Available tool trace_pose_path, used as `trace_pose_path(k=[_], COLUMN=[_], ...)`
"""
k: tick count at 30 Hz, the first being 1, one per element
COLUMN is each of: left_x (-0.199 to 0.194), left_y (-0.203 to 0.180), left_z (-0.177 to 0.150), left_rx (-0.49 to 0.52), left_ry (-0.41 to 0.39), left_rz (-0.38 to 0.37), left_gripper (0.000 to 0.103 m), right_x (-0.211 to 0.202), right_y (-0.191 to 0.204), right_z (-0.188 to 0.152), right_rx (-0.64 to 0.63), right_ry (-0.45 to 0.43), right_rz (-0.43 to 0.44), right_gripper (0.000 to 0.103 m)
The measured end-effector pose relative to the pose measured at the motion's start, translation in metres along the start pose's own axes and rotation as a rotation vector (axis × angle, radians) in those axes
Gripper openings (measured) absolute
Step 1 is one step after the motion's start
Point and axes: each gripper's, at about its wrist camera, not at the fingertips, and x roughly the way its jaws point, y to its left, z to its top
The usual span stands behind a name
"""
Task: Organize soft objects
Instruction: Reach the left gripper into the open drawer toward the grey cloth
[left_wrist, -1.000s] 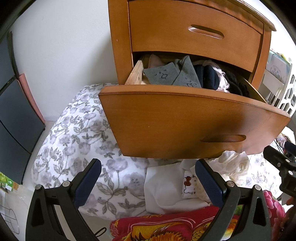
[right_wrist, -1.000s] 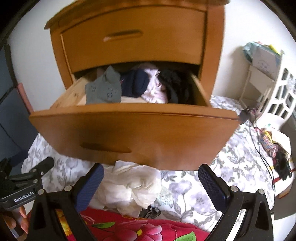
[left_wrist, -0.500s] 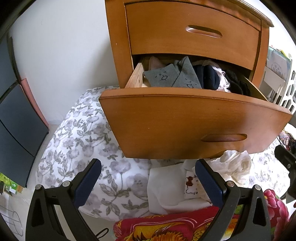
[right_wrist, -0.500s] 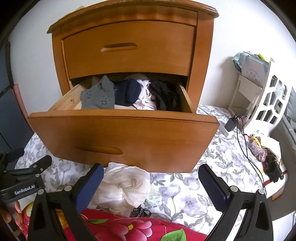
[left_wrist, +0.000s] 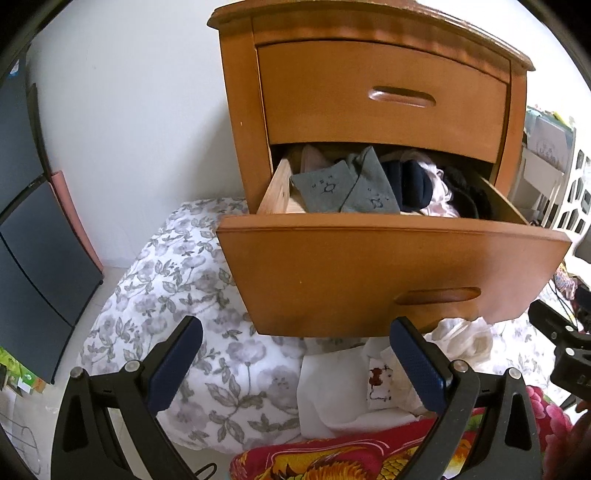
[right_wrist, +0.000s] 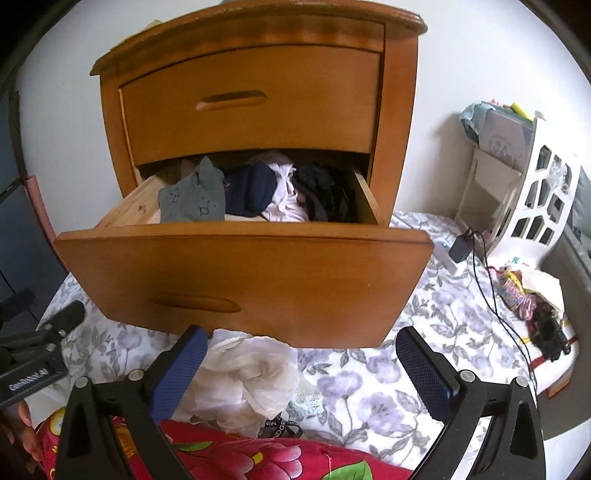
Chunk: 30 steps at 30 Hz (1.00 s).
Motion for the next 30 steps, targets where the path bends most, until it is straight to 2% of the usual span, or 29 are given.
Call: trace_pose_path(k=[8, 12, 16, 20, 22, 24, 27, 30], left_x=[-0.018, -0.031, -0.030, -0.005, 0.012, 0.038, 0.069, 0.096], left_y=[0.014, 0.018, 0.014, 0.008, 0.007, 0.011, 0.009, -0.007], left_z=[0.028, 0.068, 0.122, 0.164, 0.179, 0.191, 0.195, 0.190], left_rx=[-0.069, -0.051, -0.006, -0.024, -0.068, -0.160, -0.225, -0.198], left_ry=[0.010, -0.020, -0.021, 0.058, 0.094, 0.168, 0.256, 0.324], left_rz=[-0.087, -0.121, -0.161, -0.231, -0.242, -0.254, -0.231, -0.188], left_gripper=[0.101, 0.101, 0.101, 0.101, 0.101, 0.101, 0.101, 0.101], right_x=[0.001, 0.003, 0.004, 0.006, 0.006, 0.007, 0.008, 0.011], right_y=[-0.005, -0.006, -0.010, -0.012, -0.012, -0.012, -0.014, -0.016], right_z=[-0.003, -0.004, -0.004, -0.004, -0.004, -0.004, -0.004, -0.004], right_rx=[0.027, 0.037, 0.058, 0.071, 0.071, 0.072, 0.080, 0.095], right_ry=[0.004, 0.007, 0.011, 0.020, 0.021, 0.021, 0.024, 0.033], right_rz=[0.017, 0.028, 0.044, 0.054, 0.058, 0.063, 0.077, 0.094], right_gripper=[0.103, 0.103, 0.103, 0.103, 0.103, 0.103, 0.103, 0.103])
